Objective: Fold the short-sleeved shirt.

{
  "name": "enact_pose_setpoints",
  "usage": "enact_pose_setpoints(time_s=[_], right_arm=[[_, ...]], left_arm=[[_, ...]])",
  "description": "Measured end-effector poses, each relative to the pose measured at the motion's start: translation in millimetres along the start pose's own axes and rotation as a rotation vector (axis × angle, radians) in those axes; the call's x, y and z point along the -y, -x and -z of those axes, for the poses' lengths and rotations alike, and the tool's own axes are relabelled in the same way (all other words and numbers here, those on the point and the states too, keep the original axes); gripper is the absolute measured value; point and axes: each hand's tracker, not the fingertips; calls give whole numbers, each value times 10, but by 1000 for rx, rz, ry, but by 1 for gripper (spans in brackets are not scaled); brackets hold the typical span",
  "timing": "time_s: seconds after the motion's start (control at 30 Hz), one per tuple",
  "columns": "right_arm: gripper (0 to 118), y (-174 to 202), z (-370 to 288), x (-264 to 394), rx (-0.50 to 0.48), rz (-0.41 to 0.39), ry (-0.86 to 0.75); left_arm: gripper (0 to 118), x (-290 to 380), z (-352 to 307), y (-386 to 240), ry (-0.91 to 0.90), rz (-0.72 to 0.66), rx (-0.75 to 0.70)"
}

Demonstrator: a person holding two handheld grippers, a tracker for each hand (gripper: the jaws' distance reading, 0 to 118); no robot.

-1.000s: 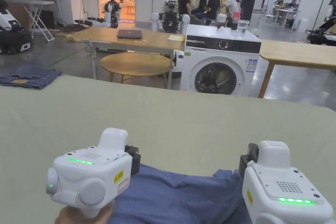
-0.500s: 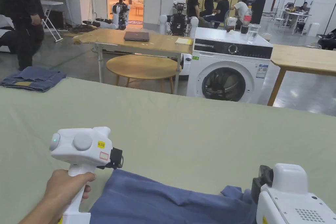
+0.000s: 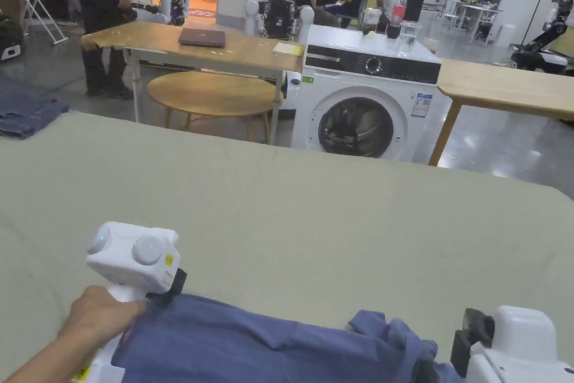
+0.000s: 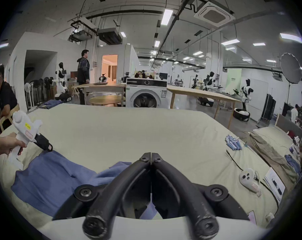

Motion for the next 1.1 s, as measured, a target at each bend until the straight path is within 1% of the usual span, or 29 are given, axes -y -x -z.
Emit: enact_pose_setpoints(time_s=[0.03, 0.07, 0.1, 0.17, 0.23, 0.33, 0.4, 0.43, 0.5, 0.53, 0.57, 0.6, 0.63, 0.67, 0.7, 0.83, 0.87, 0.9, 0.93, 1.0, 1.03, 1.07, 1.1], right_arm=[[0, -23, 7, 7, 2, 9, 11], [0, -46, 10, 17, 3, 13, 14], [0, -72, 13, 24, 5, 16, 19], [0, -125, 14, 15, 9, 29, 34], [0, -210, 31, -18, 6, 41, 52], [0, -359, 158, -76, -15, 57, 126], [1, -440, 333, -102, -23, 57, 232], [7, -477, 427, -102, -37, 62, 275], [41, -535, 640, -63, -61, 71, 369], [52, -566, 742, -30, -73, 81, 409], [56, -574, 831, 9, -69, 76, 444], [56, -580, 947, 64, -68, 76, 496], [62, -587, 1035, 114, -58, 77, 524], [61, -593, 1103, 171, -52, 76, 559], [61, -611, 1183, 239, -63, 95, 604], [60, -678, 1363, 467, -107, 207, 731], [52, -677, 1363, 498, -142, 221, 730], [40, -662, 1363, 524, -158, 223, 729], [31, -655, 1330, 544, -141, 213, 718], [16, -663, 1307, 563, -136, 216, 702], [3, -682, 1296, 563, -150, 236, 694], [2, -684, 1280, 554, -168, 251, 691], [2, -675, 1239, 533, -161, 243, 681]], left_arm=[[0, 8, 7, -28, 11, 4, 37], [0, 38, 9, -75, 15, -9, 10], [0, 65, -4, -106, 5, 15, 1], [0, 109, -83, -77, -13, 12, 43], [0, 157, -215, -61, -36, 0, 45], [0, 235, -476, -22, -110, -10, 64], [0, 303, -685, -12, -159, -9, 72], [0, 355, -819, -26, -191, -22, 68], [0, 453, -1035, 7, -231, -54, 100], [0, 505, -1125, 11, -250, -66, 103], [0, 540, -1197, 12, -257, -62, 104], [0, 597, -1289, 12, -278, -68, 102], [0, 646, -1357, 8, -286, -70, 108], [0, 696, -1418, 2, -290, -65, 115], [0, 730, -1449, -1, -300, -63, 113], [0, 854, -1551, -13, -314, -58, 108], [0, 874, -1561, -3, -315, -61, 110], [0, 900, -1576, 2, -315, -66, 112], [0, 923, -1591, 4, -316, -67, 111], [0, 936, -1589, 8, -316, -69, 110], [0, 948, -1601, 12, -316, -70, 111], [0, 957, -1614, 16, -318, -71, 111], [0, 960, -1626, 15, -320, -72, 109]])
